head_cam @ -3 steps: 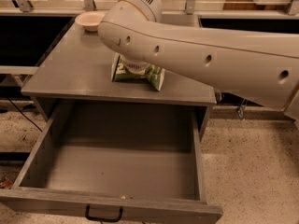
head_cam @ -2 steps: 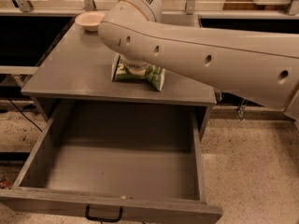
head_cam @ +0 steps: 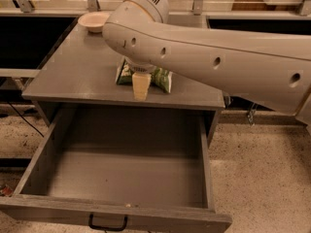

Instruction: Pick green jalapeno chip bag from top drawer and place on counter

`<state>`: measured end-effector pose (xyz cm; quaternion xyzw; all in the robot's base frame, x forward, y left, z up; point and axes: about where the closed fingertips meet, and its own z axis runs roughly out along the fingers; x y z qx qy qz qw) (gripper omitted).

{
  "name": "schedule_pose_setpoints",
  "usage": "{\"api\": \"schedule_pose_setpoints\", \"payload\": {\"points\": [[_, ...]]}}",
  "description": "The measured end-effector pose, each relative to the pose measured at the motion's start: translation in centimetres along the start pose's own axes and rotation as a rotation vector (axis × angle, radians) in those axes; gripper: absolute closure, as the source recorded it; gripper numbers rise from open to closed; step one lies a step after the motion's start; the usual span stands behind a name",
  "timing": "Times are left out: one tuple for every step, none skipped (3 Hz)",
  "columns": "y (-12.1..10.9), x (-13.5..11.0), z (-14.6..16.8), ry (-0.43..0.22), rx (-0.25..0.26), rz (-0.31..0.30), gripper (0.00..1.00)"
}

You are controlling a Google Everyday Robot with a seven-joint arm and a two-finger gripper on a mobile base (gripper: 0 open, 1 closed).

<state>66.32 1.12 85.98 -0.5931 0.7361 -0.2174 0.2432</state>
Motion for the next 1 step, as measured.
{"api": "schedule_pose_setpoints", "payload": {"points": [[0.00,0.00,0.00,0.000,0.000,0.000,0.00]]}}
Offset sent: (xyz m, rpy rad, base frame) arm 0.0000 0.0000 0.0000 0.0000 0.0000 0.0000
